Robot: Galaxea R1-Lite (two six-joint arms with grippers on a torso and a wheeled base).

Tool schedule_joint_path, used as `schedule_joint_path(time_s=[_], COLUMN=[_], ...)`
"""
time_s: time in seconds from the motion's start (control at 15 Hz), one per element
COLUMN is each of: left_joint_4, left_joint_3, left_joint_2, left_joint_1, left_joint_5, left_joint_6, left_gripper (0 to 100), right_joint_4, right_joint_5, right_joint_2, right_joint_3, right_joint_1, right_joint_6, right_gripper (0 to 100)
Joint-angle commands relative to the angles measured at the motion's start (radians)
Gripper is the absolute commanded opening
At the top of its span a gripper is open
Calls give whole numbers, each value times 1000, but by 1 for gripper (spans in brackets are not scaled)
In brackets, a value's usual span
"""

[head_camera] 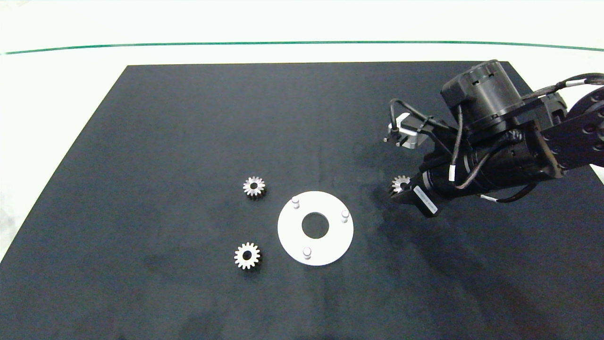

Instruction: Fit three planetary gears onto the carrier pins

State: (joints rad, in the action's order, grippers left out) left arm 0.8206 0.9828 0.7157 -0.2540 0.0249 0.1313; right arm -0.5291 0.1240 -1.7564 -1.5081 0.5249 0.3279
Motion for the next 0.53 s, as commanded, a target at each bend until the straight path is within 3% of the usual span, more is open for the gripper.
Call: schedule_joint_path(time_s=[0.07,0.53], left_joint_4=[5,5], left_joint_3=[-1,1], left_joint_2=[-1,-1], left_joint_1=[-1,-2], left_joint_5=[0,-11], left_joint_6=[1,10], left_gripper=[100,100], right_joint_4=[-43,-52], right_joint_5=[2,5], right_joint_2=[32,-9], right_joint_3=[-61,-84], right_joint_1=[75,184], right_joint_6=[-3,-35], right_gripper=[13,13])
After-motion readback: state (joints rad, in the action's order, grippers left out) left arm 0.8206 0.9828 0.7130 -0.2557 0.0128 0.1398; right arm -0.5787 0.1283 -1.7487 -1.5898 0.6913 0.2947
